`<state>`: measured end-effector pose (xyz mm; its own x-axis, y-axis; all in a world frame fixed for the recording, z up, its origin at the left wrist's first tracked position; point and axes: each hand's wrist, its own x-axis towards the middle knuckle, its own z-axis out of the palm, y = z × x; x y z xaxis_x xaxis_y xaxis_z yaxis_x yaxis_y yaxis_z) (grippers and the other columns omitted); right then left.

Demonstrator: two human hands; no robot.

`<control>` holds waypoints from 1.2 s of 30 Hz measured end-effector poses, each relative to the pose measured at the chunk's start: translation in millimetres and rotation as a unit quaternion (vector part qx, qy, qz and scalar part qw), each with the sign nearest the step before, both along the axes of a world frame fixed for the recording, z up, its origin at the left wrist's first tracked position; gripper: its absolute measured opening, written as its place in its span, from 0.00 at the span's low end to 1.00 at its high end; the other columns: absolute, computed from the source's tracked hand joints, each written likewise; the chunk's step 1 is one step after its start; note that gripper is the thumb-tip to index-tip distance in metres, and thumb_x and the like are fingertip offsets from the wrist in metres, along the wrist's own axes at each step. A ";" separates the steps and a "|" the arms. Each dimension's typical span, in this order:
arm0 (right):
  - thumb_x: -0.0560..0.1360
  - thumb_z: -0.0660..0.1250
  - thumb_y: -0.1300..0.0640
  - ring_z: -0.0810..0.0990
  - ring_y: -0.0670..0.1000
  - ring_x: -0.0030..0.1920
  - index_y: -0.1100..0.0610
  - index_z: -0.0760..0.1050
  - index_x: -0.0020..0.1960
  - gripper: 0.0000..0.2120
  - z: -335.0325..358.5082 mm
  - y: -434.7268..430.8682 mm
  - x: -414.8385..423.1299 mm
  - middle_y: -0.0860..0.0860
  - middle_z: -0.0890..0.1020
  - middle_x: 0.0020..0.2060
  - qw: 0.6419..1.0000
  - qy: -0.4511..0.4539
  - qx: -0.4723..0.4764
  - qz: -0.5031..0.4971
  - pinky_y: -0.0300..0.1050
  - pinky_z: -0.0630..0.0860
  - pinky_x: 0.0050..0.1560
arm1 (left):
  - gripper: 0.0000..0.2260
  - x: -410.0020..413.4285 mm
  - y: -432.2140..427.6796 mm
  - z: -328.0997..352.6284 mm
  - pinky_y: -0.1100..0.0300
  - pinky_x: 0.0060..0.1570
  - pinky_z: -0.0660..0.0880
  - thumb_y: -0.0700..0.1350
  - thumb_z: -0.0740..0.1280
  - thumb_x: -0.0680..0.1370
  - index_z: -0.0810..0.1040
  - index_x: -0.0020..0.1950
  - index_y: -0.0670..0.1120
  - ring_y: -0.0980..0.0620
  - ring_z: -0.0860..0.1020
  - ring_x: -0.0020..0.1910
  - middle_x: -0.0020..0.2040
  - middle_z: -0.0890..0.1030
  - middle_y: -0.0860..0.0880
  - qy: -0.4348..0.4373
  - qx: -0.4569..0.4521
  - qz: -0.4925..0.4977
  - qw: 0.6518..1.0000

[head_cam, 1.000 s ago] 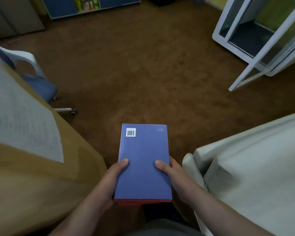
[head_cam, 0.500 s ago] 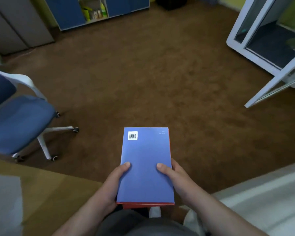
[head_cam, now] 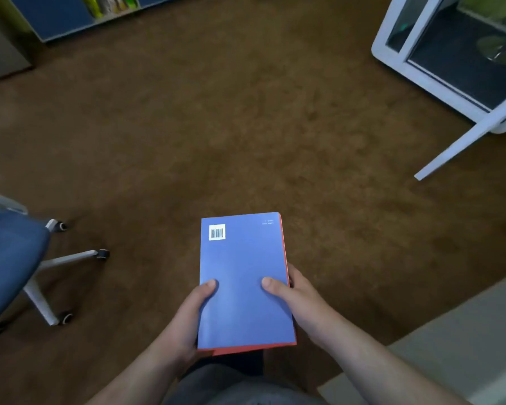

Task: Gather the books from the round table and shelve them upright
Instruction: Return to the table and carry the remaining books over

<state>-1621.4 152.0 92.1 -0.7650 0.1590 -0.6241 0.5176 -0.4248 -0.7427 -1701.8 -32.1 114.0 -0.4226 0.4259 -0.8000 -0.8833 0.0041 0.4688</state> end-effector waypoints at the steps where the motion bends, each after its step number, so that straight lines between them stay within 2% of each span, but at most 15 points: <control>1: 0.68 0.74 0.49 0.87 0.51 0.53 0.52 0.74 0.65 0.27 0.3 1.8 -17.6 0.49 0.87 0.54 1.000 -0.001 -0.001 -0.001 0.43 0.83 0.47 | 0.18 -17.0 1.0 -1.7 0.50 0.41 0.83 0.52 0.61 0.79 0.80 0.62 0.43 0.40 0.86 0.46 0.55 0.85 0.39 0.002 -0.006 -0.001 1.000; 3: 0.68 0.74 0.49 0.87 0.52 0.53 0.52 0.74 0.65 0.26 2.5 1.6 -53.1 0.49 0.87 0.54 1.000 -0.004 -0.002 0.010 0.43 0.82 0.46 | 0.18 -50.8 -0.2 -0.6 0.50 0.43 0.82 0.52 0.60 0.81 0.80 0.62 0.44 0.41 0.86 0.47 0.56 0.86 0.40 0.009 -0.013 -0.002 1.000; 6: 0.68 0.73 0.50 0.87 0.51 0.52 0.53 0.74 0.65 0.26 12.0 -0.3 -107.5 0.48 0.87 0.53 1.000 0.001 0.008 0.025 0.42 0.82 0.45 | 0.16 -101.2 -4.8 5.8 0.52 0.39 0.83 0.51 0.59 0.81 0.80 0.60 0.43 0.43 0.87 0.45 0.53 0.87 0.41 0.030 -0.011 0.002 0.999; 9: 0.69 0.73 0.51 0.87 0.52 0.53 0.53 0.75 0.65 0.25 17.4 -5.3 -159.2 0.49 0.87 0.54 0.998 0.003 0.016 0.062 0.42 0.82 0.46 | 0.15 -141.8 -14.0 10.8 0.52 0.35 0.83 0.51 0.59 0.81 0.80 0.59 0.44 0.44 0.87 0.42 0.51 0.87 0.42 0.048 -0.005 0.024 0.999; 12: 0.69 0.74 0.49 0.87 0.51 0.53 0.51 0.75 0.63 0.24 21.8 -11.3 -209.2 0.48 0.87 0.54 0.995 0.004 0.017 0.103 0.42 0.82 0.46 | 0.15 -177.5 -25.2 18.1 0.53 0.36 0.83 0.50 0.60 0.79 0.81 0.57 0.44 0.44 0.87 0.43 0.51 0.87 0.42 0.058 0.002 0.062 0.996; 16: 0.70 0.75 0.47 0.86 0.53 0.54 0.51 0.74 0.66 0.26 23.0 -23.9 -283.5 0.49 0.86 0.56 0.983 0.000 0.023 0.184 0.47 0.82 0.51 | 0.15 -222.4 -44.7 19.1 0.51 0.44 0.81 0.51 0.60 0.81 0.80 0.59 0.44 0.44 0.87 0.46 0.53 0.87 0.42 0.063 -0.014 0.127 0.990; 20: 0.69 0.73 0.48 0.86 0.52 0.53 0.51 0.75 0.65 0.25 22.3 -45.0 -364.2 0.49 0.87 0.55 0.962 0.013 0.020 0.270 0.44 0.82 0.47 | 0.17 -264.4 -67.0 15.1 0.45 0.56 0.78 0.52 0.62 0.80 0.79 0.63 0.44 0.40 0.85 0.54 0.57 0.85 0.41 0.051 -0.016 0.221 0.974; 22: 0.69 0.73 0.49 0.86 0.53 0.54 0.51 0.75 0.65 0.25 22.2 -58.0 -405.9 0.49 0.86 0.55 0.949 0.021 0.019 0.314 0.45 0.83 0.48 | 0.20 -287.0 -78.3 11.2 0.40 0.64 0.74 0.53 0.63 0.78 0.78 0.66 0.44 0.37 0.82 0.58 0.60 0.84 0.39 0.042 -0.005 0.276 0.960; 24: 0.69 0.73 0.50 0.86 0.53 0.54 0.52 0.74 0.66 0.26 20.4 -72.4 -448.1 0.49 0.86 0.55 0.933 0.027 0.017 0.357 0.45 0.83 0.47 | 0.22 -309.2 -87.3 11.0 0.36 0.66 0.72 0.54 0.64 0.78 0.76 0.68 0.43 0.34 0.80 0.61 0.62 0.82 0.37 0.025 0.009 0.331 0.943; 28: 0.70 0.75 0.51 0.86 0.55 0.53 0.54 0.74 0.66 0.26 20.8 -110.2 -522.8 0.52 0.86 0.57 0.892 0.021 0.017 0.452 0.43 0.83 0.45 | 0.19 -345.0 -105.4 19.1 0.43 0.56 0.79 0.52 0.60 0.81 0.77 0.65 0.43 0.36 0.84 0.54 0.59 0.84 0.38 0.025 0.035 0.427 0.903; 32: 0.69 0.72 0.49 0.86 0.55 0.54 0.55 0.74 0.65 0.26 20.3 -159.4 -570.2 0.54 0.85 0.57 0.837 0.021 0.016 0.547 0.43 0.83 0.45 | 0.20 -357.2 -130.4 20.3 0.40 0.62 0.74 0.53 0.60 0.81 0.77 0.66 0.43 0.35 0.82 0.58 0.60 0.83 0.38 0.022 0.025 0.520 0.853; 36: 0.68 0.71 0.50 0.87 0.53 0.51 0.55 0.75 0.64 0.26 18.0 -220.8 -591.0 0.53 0.86 0.56 0.772 0.015 0.013 0.635 0.43 0.83 0.44 | 0.21 -347.8 -163.1 22.3 0.43 0.58 0.76 0.52 0.63 0.77 0.77 0.66 0.42 0.37 0.83 0.56 0.60 0.83 0.38 0.010 0.017 0.608 0.794</control>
